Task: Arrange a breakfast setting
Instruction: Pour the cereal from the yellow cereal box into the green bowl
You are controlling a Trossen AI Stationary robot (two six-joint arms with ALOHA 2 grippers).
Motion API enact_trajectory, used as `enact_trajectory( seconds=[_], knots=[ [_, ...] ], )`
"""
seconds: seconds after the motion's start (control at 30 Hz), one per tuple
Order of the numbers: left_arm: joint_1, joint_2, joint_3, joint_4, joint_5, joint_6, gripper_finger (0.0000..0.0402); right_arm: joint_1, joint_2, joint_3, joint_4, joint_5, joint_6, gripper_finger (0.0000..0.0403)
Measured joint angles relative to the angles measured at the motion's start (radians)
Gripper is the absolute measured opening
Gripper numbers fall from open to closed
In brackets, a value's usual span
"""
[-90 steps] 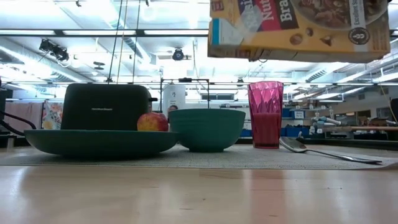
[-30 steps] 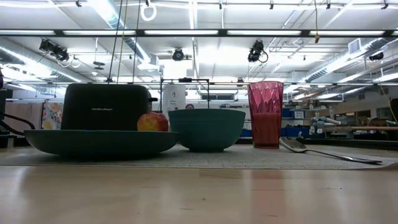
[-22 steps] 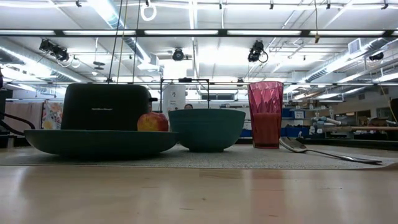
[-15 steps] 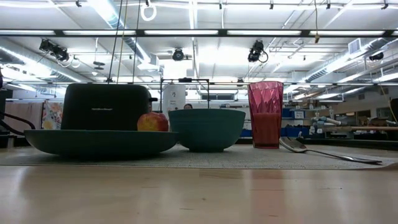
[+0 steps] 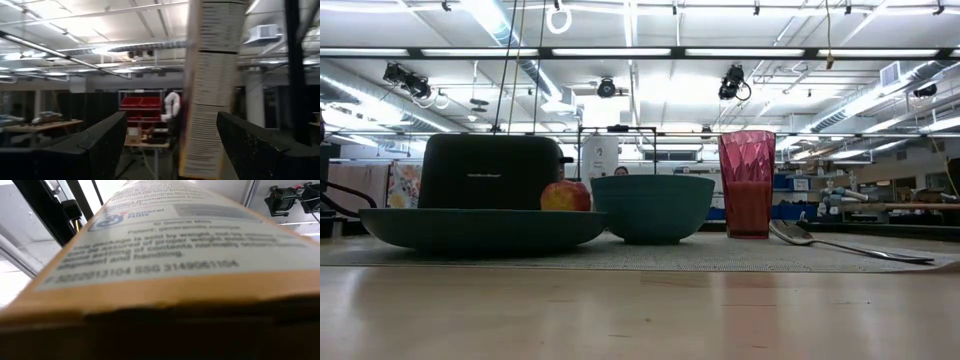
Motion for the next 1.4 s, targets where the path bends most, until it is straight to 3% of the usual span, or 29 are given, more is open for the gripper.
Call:
enact_trajectory(
  seconds=[0.4, 1.1, 1.2, 1.4],
  knots=[
    [0.086, 0.000, 0.000, 0.007, 0.164, -0.140, 0.0316, -0.013, 0.071, 0.001, 0.108, -0.049, 0.079, 0.0201],
    [0.089, 0.011, -0.001, -0.014, 0.092, -0.133, 0.0314, -0.042, 0.075, 0.001, 0.116, -0.114, 0.112, 0.0201],
    [0.076, 0.011, 0.000, -0.033, 0.084, -0.099, 0.0284, -0.042, 0.075, 0.000, 0.116, -0.118, 0.113, 0.0201],
    [0.051, 0.011, 0.000, -0.033, 0.089, -0.080, 0.0157, -0.042, 0.075, 0.000, 0.115, -0.120, 0.113, 0.0201]
  ],
)
